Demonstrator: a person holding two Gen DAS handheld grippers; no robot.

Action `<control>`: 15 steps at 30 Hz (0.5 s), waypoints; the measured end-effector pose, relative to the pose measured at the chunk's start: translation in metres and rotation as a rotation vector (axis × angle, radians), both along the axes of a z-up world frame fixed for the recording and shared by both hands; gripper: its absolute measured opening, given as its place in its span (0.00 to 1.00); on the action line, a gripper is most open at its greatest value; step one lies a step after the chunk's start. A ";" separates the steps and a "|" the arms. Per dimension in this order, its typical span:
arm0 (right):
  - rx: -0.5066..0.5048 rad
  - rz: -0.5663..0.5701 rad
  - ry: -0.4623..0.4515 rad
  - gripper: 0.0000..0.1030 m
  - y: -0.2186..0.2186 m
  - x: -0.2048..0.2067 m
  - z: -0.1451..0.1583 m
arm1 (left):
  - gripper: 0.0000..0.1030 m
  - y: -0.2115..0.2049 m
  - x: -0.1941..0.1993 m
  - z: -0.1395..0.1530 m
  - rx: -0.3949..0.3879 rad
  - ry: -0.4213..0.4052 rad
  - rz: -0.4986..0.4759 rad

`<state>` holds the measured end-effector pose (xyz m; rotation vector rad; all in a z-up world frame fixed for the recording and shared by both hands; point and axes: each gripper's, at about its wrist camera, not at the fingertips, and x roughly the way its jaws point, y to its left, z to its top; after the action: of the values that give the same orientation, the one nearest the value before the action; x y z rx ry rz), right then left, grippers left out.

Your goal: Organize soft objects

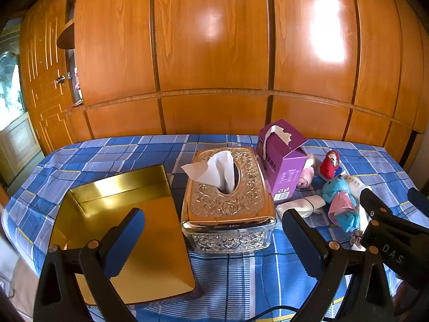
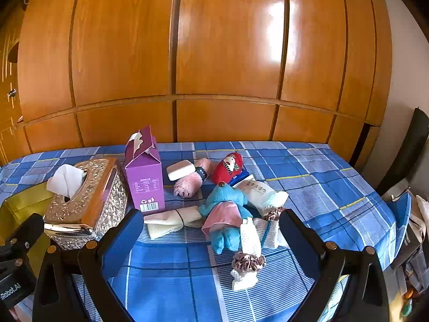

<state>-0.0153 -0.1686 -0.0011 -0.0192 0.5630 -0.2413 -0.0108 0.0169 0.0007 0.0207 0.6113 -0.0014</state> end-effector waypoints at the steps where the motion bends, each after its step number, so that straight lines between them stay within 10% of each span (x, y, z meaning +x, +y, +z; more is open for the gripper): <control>1: 0.000 0.000 -0.001 1.00 0.000 0.000 0.000 | 1.00 0.000 0.000 0.000 0.000 0.000 0.000; 15: 0.000 -0.006 -0.018 1.00 -0.002 -0.002 0.004 | 1.00 0.000 -0.002 0.000 -0.004 0.002 -0.007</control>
<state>-0.0169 -0.1705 0.0029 -0.0150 0.5455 -0.2472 -0.0124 0.0164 0.0008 0.0186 0.6135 -0.0098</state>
